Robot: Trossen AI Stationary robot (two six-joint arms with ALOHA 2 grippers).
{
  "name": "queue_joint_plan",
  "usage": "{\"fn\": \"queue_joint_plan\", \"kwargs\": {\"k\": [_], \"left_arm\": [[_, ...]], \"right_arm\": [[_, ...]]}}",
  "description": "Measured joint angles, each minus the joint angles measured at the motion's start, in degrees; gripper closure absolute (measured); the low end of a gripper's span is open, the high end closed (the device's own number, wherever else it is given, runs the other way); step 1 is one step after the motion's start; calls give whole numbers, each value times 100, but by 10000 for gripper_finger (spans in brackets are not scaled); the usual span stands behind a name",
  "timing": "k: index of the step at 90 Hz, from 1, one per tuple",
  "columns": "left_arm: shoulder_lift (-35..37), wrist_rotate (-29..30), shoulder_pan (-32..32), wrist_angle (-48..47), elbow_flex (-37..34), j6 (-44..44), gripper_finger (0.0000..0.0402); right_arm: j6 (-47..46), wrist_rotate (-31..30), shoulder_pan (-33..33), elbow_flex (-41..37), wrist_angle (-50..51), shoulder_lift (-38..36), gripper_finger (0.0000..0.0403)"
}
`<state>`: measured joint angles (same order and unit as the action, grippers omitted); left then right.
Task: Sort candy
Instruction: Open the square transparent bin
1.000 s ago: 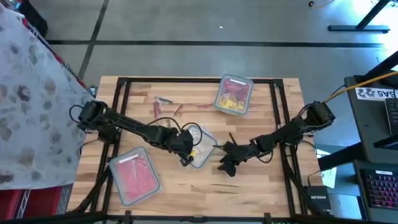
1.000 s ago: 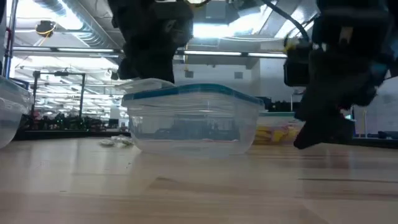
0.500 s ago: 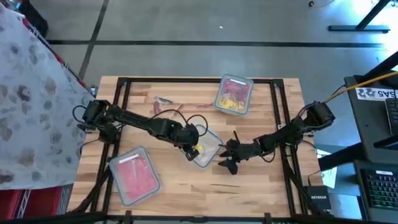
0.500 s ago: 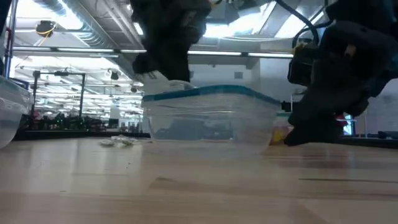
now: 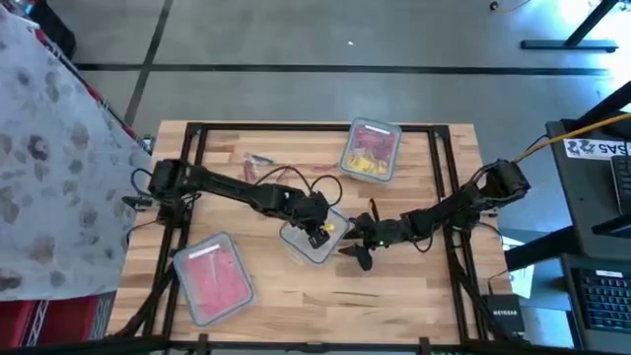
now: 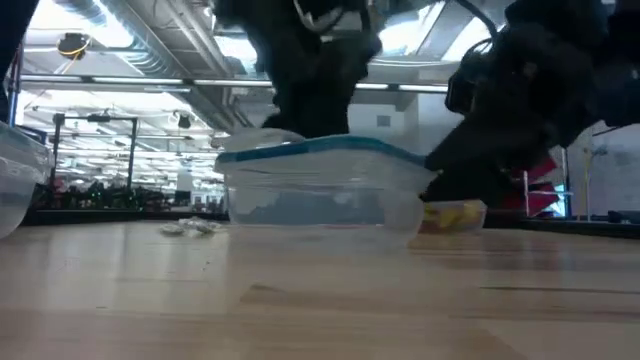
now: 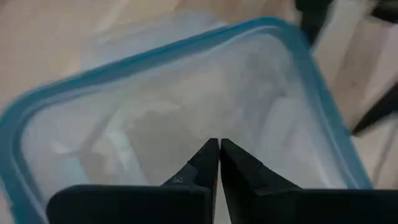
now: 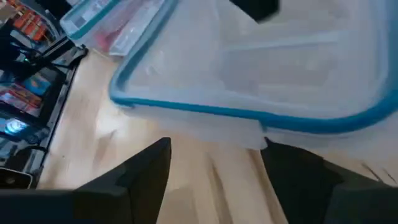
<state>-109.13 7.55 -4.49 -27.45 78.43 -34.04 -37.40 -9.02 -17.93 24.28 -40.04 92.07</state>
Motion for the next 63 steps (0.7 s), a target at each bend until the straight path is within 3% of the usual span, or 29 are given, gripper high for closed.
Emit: {"fn": "queue_joint_plan", "kwargs": {"k": [21,44,63], "left_arm": [[-568,-26,14,-16,51,150,402],[-600,27,-19,7,59,136,402],[-701,129,-58,313,57,149,402]], "right_arm": [[-10,169,-4,32,-85,11,166],[-510,599,-9,156,-153,24,166],[-846,807,-257,248,-1073,-8,166]]}}
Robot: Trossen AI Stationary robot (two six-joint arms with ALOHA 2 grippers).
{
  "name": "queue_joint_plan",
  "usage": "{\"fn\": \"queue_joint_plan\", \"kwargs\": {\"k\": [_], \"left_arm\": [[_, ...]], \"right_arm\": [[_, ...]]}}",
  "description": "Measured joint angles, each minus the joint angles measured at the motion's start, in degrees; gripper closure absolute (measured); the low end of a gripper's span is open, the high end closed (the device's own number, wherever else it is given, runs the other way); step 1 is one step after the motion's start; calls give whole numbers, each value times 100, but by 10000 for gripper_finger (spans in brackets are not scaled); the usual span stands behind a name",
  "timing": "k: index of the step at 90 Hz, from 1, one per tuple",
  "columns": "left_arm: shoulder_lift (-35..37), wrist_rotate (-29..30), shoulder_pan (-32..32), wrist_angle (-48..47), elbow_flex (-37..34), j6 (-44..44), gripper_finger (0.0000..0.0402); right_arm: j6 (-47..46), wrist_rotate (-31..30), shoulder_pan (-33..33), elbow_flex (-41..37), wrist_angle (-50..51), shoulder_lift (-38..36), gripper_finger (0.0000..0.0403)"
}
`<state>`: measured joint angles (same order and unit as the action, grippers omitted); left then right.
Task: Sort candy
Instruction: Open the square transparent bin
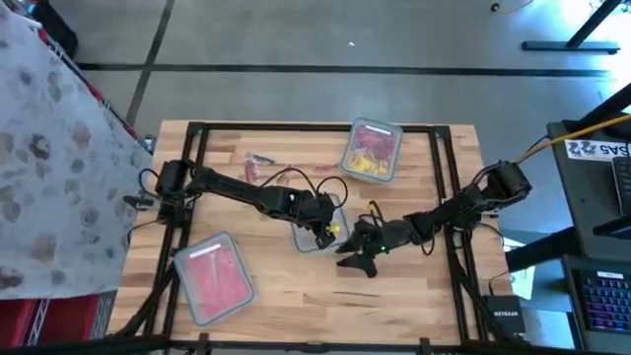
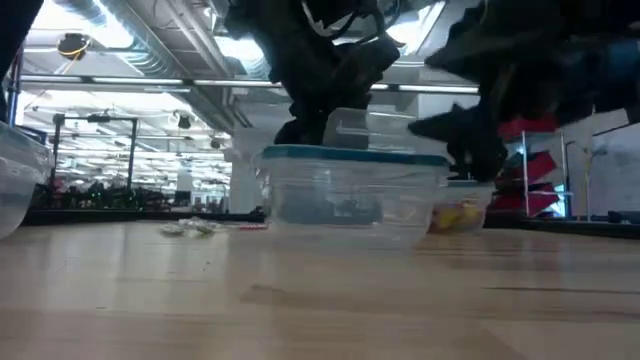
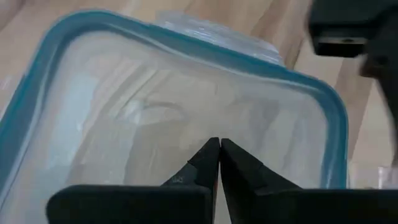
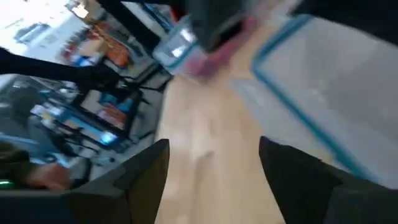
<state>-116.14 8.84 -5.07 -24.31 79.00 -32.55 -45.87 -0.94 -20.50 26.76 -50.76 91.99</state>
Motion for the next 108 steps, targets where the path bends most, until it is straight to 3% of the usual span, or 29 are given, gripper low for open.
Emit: {"fn": "queue_joint_plan", "kwargs": {"k": [26,35,57,72,90,108], "left_arm": [[55,49,-143,160,3,30,402],[351,17,-207,244,-61,18,402],[1128,112,-294,228,-91,-33,402],[1727,265,-439,151,-79,-31,402],[2384,665,-724,40,-68,-142,402],[2832,1128,-1154,-635,-68,-656,402]], "right_arm": [[-334,803,-327,515,652,-425,220],[-132,1103,-325,849,1294,-670,239],[805,1203,-310,2054,3253,-921,253],[1369,738,-309,2587,4127,-874,253],[1543,55,-309,2678,4020,-866,253],[2461,-757,-309,2672,4314,-813,253]]}}
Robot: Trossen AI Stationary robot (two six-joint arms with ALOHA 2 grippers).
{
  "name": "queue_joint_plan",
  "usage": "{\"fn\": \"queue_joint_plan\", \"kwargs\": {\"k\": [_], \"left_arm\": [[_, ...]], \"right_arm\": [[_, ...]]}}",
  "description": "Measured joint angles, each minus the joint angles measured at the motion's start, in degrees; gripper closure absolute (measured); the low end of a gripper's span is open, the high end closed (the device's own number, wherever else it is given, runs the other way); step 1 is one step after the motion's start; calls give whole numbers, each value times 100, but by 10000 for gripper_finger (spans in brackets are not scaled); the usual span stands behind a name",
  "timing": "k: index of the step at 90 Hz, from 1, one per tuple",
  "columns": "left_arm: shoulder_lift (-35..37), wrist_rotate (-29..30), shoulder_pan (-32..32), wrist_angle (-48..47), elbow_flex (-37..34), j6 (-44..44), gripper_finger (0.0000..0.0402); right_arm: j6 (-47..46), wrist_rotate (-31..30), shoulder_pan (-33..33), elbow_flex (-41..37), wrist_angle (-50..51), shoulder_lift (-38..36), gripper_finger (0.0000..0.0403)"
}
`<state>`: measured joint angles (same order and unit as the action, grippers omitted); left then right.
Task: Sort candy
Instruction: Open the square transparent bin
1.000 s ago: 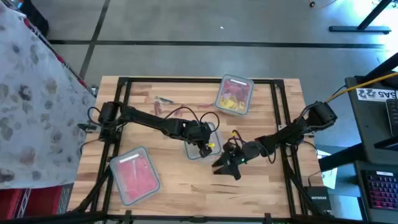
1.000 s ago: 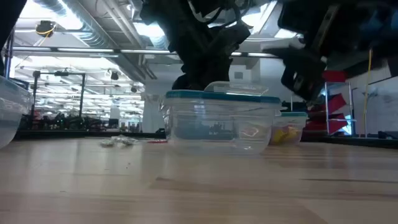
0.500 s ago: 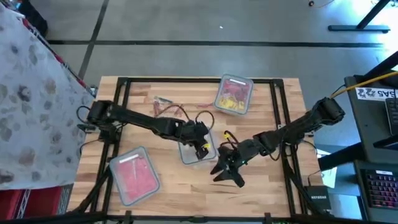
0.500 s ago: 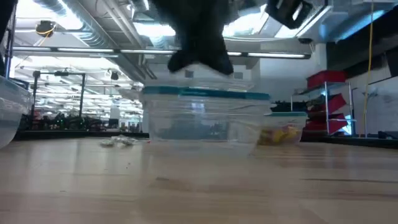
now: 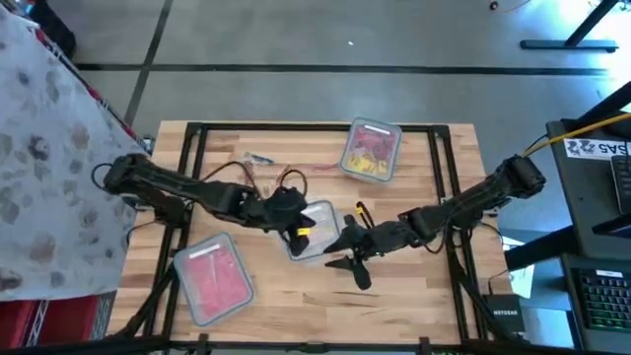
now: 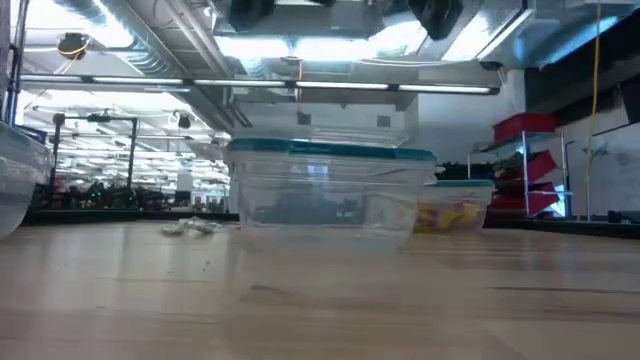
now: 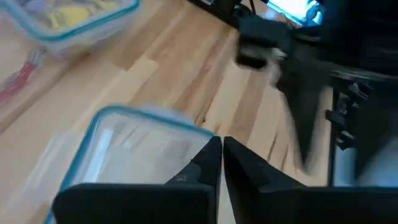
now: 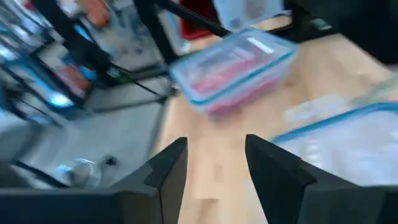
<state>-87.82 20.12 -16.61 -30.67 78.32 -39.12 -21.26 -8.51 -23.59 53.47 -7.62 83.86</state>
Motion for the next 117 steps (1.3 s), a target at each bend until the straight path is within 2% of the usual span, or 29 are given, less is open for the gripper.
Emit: {"fn": "queue_joint_plan", "kwargs": {"k": [11,31,41,50,58,69,83,91,98,117], "left_arm": [[84,254,-332,-565,4,-455,402],[84,434,-792,-1386,-96,-1407,402],[82,441,-940,-1667,-161,-1805,402],[82,474,-1025,-1877,-282,-2129,402],[82,471,-1051,-1982,-444,-2320,402],[78,467,-1051,-1971,-664,-2646,402],[78,458,-1050,-1965,-778,-2848,402],[78,458,-1048,-1958,-778,-2847,402],[78,457,-1048,-1966,-778,-2862,402],[78,456,-997,-1968,-778,-2838,402]], "right_arm": [[792,-8,2,0,328,-1,234],[2216,308,-2,0,640,361,158],[3365,22,-76,0,645,700,130],[4432,-364,-129,0,608,956,124],[5025,-485,-126,-4,628,1178,123],[5434,-707,-118,-2,537,1438,123],[5471,-1008,-116,-4,367,1705,123],[5465,-1019,-116,-6,209,1772,136],[5467,-1042,-116,-7,58,1769,164],[5154,-1325,-198,292,284,1728,290]]}}
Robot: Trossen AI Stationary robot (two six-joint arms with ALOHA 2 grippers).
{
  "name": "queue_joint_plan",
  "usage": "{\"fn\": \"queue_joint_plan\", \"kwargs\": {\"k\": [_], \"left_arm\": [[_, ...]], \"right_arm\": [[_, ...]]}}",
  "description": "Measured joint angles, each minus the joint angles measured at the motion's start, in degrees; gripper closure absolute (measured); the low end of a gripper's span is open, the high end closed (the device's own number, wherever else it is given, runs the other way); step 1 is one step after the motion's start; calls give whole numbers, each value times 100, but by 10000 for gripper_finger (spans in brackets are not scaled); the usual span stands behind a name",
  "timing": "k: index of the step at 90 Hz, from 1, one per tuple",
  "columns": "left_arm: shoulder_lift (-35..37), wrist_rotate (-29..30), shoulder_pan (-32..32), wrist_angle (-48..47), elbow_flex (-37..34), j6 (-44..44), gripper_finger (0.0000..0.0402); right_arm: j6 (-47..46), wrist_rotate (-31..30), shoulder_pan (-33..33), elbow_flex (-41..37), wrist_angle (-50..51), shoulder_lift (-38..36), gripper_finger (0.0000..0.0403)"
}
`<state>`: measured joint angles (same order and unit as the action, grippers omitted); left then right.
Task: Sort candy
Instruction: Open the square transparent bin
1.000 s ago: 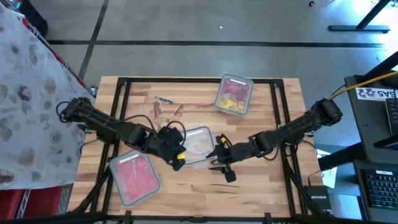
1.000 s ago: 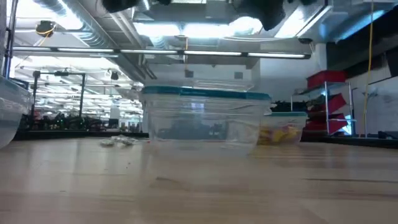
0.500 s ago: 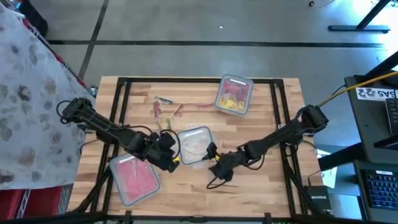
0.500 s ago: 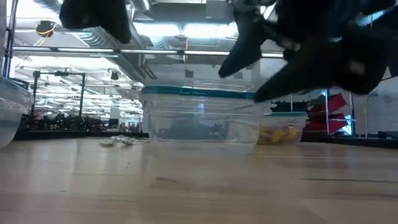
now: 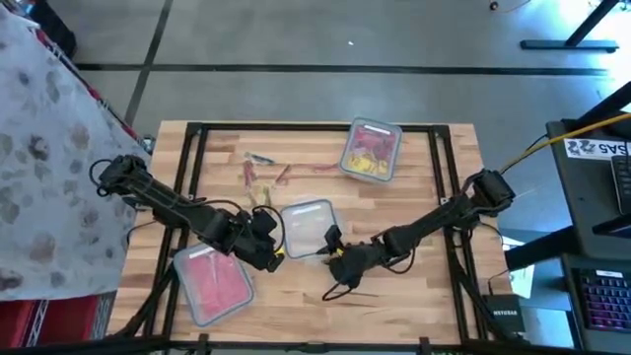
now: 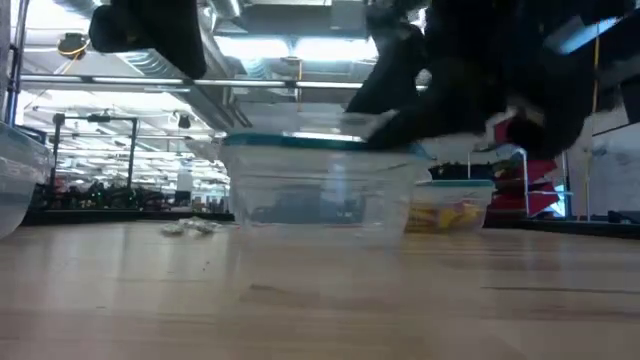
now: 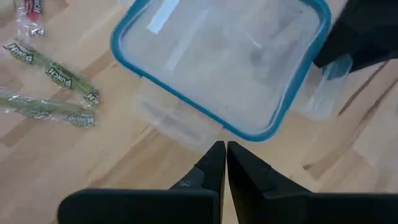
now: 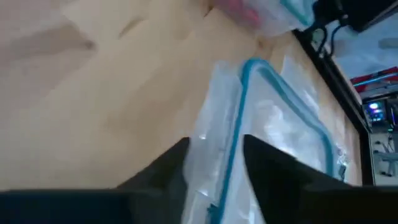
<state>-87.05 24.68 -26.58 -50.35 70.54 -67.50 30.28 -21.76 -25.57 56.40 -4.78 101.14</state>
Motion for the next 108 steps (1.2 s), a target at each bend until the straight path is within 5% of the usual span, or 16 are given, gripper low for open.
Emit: {"fn": "queue_joint_plan", "kwargs": {"k": [17,38,70,83,96,108], "left_arm": [[0,4,118,-2,0,43,402],[0,3,152,-5,2,150,402],[187,378,167,-385,6,279,402],[412,678,201,-433,7,311,402],[542,783,99,-200,7,748,402],[498,1066,-188,101,7,1038,402]], "right_arm": [[-305,141,-32,449,684,-4,393],[-1148,315,-29,707,1052,-7,399],[-1800,-418,-30,1885,2477,-100,402],[-2390,422,127,1790,2709,-98,402],[-3295,-505,175,1834,3058,-268,402],[-3739,-326,306,2070,2914,-456,402]]}}
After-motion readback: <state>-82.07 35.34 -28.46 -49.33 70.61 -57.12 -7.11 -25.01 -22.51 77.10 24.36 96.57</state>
